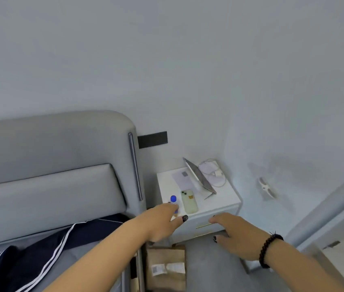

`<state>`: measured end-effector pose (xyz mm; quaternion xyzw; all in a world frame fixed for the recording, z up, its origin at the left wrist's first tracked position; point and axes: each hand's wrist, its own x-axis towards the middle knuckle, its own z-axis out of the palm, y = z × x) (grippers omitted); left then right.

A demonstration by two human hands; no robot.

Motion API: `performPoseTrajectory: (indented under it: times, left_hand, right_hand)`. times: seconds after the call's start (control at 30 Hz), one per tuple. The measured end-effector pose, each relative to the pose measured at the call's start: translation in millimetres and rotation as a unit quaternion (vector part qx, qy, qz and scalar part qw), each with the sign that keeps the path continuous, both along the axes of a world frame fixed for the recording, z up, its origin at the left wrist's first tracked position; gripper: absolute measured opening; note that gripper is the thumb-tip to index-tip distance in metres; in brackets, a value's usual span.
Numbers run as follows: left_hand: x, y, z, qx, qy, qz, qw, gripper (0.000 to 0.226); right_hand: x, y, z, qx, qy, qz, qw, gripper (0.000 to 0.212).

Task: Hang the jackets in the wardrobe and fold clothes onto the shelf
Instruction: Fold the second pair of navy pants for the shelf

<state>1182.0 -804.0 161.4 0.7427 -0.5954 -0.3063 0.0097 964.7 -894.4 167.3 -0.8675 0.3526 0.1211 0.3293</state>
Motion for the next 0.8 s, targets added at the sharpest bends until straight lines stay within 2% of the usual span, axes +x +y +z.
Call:
performPoseTrajectory:
  times: [0.17, 0.37, 0.53, 0.8]
  left_hand:
    - [50, 47, -42, 0.029, 0.053, 0.067, 0.996, 0.061]
    - [83, 74, -103, 0.05, 0.044, 0.103, 0.992, 0.064]
    - [105, 98, -172, 0.047, 0.067, 0.131, 0.988, 0.075]
    - [130, 160, -293, 0.027, 0.001, 0.102, 0.994, 0.072]
  right_hand:
    - [57, 19, -31, 0.021, 0.022, 0.019, 0.999, 0.048]
    - [89, 38, -81, 0.03, 0.013, 0.038, 0.999, 0.045]
    - [110, 66, -159, 0.025, -0.031, 0.026, 0.999, 0.048]
    - [148, 139, -285, -0.014, -0.08, 0.037, 0.996, 0.045]
